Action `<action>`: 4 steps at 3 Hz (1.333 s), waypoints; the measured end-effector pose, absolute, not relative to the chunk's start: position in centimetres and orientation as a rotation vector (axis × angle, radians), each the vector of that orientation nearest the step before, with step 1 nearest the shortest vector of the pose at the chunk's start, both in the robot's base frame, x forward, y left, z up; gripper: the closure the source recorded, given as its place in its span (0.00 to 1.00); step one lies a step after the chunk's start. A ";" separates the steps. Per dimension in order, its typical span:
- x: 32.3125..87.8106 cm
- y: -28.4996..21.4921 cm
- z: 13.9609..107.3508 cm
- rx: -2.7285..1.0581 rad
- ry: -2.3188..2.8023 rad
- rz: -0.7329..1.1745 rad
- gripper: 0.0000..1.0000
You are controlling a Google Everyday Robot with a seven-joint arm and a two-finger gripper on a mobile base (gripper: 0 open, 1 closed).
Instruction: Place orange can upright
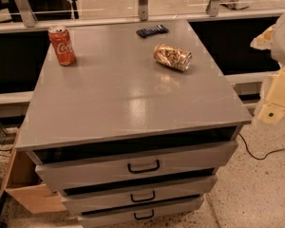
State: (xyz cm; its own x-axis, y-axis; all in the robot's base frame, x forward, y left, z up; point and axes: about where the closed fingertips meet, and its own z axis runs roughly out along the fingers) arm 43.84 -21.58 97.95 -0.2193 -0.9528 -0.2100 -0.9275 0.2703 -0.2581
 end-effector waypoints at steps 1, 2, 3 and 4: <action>43.8 -21.6 98.0 -1.718 2.223 -0.110 0.00; 47.5 -20.5 97.1 -1.703 2.197 -0.104 0.00; 54.4 -19.1 95.6 -1.680 2.169 -0.095 0.00; 61.2 -18.1 94.4 -1.627 2.167 -0.085 0.00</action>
Offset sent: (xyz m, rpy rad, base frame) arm 0.1005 0.0281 -0.0273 0.0551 -0.0436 0.0111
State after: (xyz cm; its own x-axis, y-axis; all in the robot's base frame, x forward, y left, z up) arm 61.21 -18.09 94.43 -0.2212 -0.9288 -0.2974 -0.9025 0.3106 -0.2985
